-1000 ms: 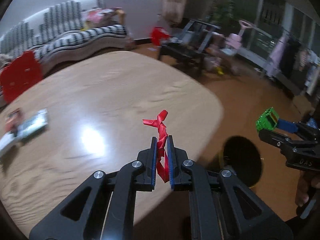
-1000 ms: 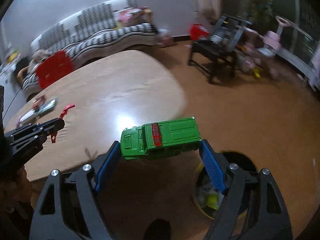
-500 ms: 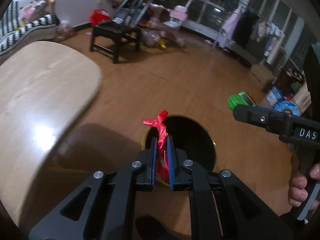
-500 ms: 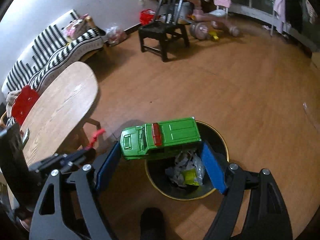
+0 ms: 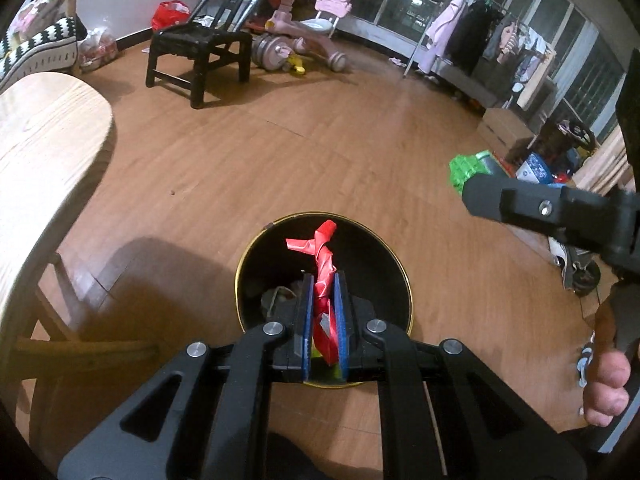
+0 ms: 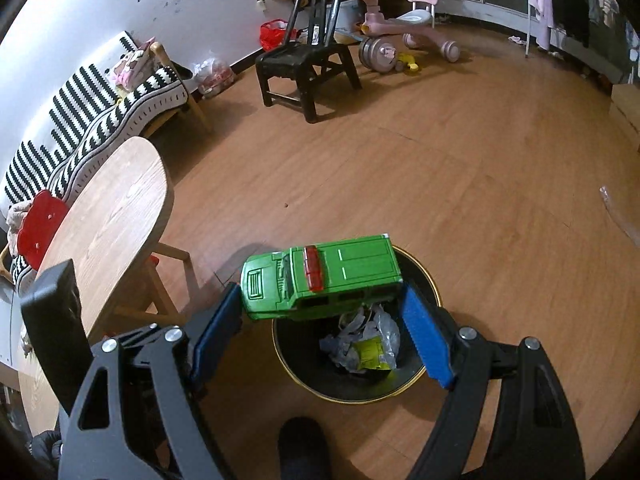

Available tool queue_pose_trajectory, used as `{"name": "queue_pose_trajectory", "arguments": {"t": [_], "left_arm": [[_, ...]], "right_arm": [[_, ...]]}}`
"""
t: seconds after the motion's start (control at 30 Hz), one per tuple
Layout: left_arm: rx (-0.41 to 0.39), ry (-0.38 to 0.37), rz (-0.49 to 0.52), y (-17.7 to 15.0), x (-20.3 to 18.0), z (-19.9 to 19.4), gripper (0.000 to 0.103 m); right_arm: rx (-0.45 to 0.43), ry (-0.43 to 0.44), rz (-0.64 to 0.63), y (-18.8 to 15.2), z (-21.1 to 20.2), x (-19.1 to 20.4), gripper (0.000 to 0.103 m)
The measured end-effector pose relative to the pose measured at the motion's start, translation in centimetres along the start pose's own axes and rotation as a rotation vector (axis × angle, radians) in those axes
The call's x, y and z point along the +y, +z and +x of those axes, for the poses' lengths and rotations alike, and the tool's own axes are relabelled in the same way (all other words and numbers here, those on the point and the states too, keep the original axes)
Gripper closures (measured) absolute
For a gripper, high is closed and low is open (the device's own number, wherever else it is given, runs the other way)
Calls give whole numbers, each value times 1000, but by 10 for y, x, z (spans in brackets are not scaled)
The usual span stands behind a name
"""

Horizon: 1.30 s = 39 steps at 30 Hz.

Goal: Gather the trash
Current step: 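Carry the toy car and red ribbon to the black bin and release both, then move both open tools back over the table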

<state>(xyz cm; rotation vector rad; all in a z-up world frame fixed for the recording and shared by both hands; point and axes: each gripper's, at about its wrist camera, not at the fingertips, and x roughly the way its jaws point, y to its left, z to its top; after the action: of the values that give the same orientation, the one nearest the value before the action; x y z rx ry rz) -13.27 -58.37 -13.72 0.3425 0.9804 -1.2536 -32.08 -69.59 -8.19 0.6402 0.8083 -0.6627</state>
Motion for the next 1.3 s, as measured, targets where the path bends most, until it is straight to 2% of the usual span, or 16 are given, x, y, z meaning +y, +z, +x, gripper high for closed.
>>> {"name": "queue_pose_trajectory", "arguments": {"t": [0.13,0.2,0.23,0.27,0.33,0.47,0.6,0.67,0.8,0.97,1.13,1.3], "left_arm": [[11,-31,-32,0,4,6,91],[22,-40,-39,-1,4,10,73],[23,-36,-42,-1,6,10,45],[14,-35,-47,-2,6,8,26],[-13,-38,-58,-3,8,2,25],[-13,-39,-72,-3,11,-8,21],[-22,-21,-81,-7,22,-33,12],[-36,3,-83,-10,31,-54,12],[-118,74,-97,-19,63,-120,8],[-222,243,-181,-47,124,-208,7],[-299,387,-311,-97,197,-290,7],[-319,516,-387,-145,253,-349,7]], "right_arm": [[11,-6,22,2,2,-4,24],[18,-7,34,3,3,-5,19],[14,-15,36,4,3,-4,17],[13,-17,36,4,2,-4,17],[11,-16,38,5,2,-3,16],[0,-11,36,6,-1,4,16],[-49,-3,-13,11,-13,34,11],[-73,12,-38,14,-18,52,10],[-103,60,-136,15,-23,114,7],[-95,166,-283,2,-21,207,7],[-88,278,-422,-18,-20,310,7],[-84,382,-531,-37,-21,403,7]]}}
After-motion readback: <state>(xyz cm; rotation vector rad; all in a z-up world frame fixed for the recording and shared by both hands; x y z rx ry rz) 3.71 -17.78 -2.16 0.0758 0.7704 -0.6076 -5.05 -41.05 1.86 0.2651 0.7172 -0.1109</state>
